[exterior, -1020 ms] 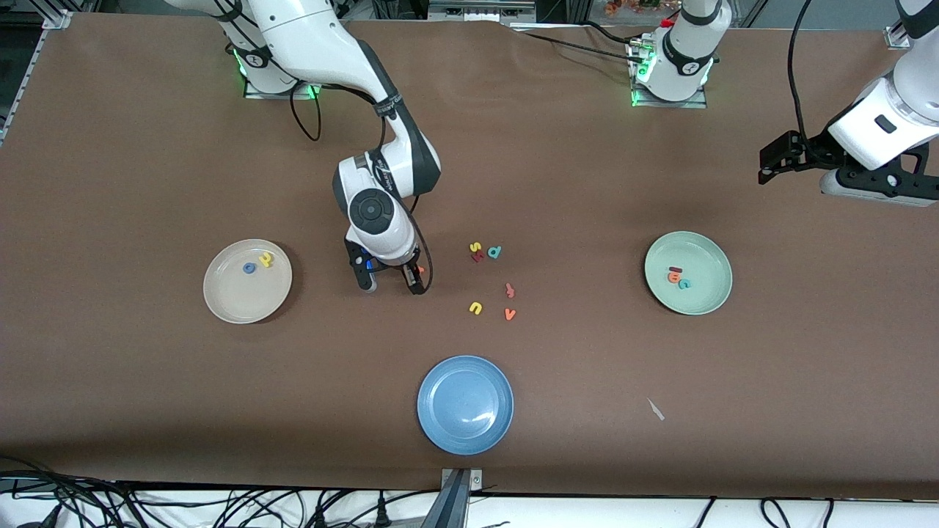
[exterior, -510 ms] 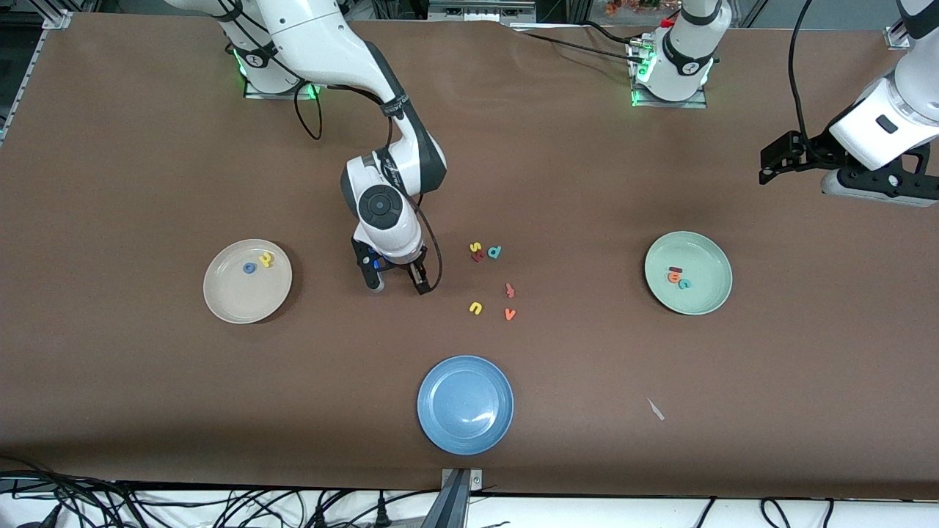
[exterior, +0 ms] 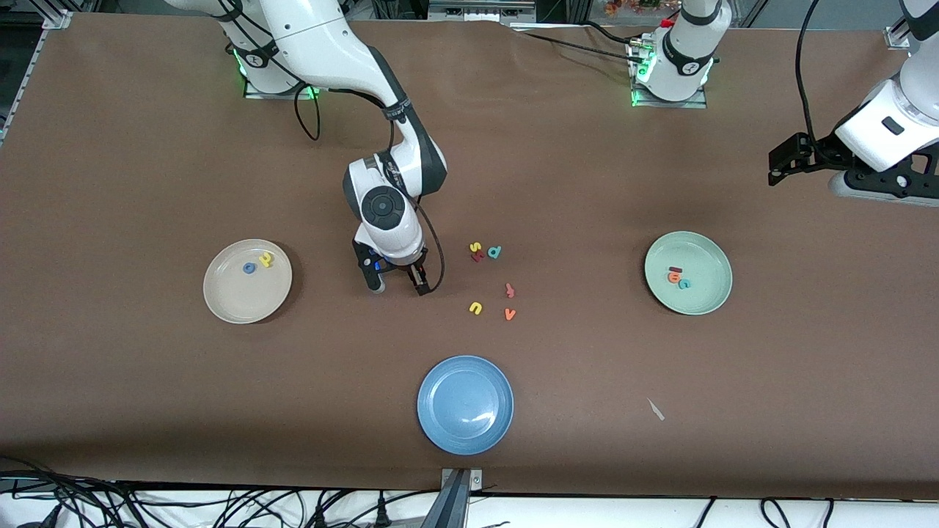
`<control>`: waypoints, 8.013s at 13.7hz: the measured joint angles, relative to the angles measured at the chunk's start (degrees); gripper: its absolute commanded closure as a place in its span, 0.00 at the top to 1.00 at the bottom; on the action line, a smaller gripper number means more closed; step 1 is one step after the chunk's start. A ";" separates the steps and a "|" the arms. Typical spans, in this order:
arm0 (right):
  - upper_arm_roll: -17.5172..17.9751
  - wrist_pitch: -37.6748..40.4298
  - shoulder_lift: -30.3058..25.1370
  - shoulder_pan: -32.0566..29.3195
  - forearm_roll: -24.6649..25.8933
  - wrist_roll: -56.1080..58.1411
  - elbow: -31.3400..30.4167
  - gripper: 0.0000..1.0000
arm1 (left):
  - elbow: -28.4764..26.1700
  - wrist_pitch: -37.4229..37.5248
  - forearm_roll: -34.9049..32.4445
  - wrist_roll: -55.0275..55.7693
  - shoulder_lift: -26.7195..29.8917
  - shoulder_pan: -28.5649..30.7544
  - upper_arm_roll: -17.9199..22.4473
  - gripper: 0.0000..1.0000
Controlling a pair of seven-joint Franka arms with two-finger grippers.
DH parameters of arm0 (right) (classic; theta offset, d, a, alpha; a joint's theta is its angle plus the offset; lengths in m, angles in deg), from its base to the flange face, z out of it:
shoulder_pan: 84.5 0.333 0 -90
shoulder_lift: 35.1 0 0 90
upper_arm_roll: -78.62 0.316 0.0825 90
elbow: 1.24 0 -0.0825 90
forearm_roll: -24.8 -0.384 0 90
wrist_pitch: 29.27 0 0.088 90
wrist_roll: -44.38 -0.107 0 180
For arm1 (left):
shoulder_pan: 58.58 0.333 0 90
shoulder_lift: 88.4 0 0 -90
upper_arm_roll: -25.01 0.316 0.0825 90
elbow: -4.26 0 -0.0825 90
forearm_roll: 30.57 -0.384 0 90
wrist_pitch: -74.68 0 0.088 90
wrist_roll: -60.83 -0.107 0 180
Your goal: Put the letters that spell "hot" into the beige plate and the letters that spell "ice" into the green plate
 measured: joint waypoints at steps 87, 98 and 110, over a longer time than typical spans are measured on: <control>17.01 44.16 -43.19 -48.05 20.15 83.97 -8.75 1.00 | 2.05 3.16 0.00 0.09 0.06 -0.83 -3.68 1.00; 16.53 56.88 -47.07 -49.04 20.20 87.55 0.04 1.00 | 3.12 3.17 0.00 0.09 0.07 -0.82 -3.68 1.00; 16.35 56.82 -46.01 -48.97 20.20 87.63 1.10 1.00 | 3.13 3.17 0.00 0.09 0.07 -0.83 -3.72 1.00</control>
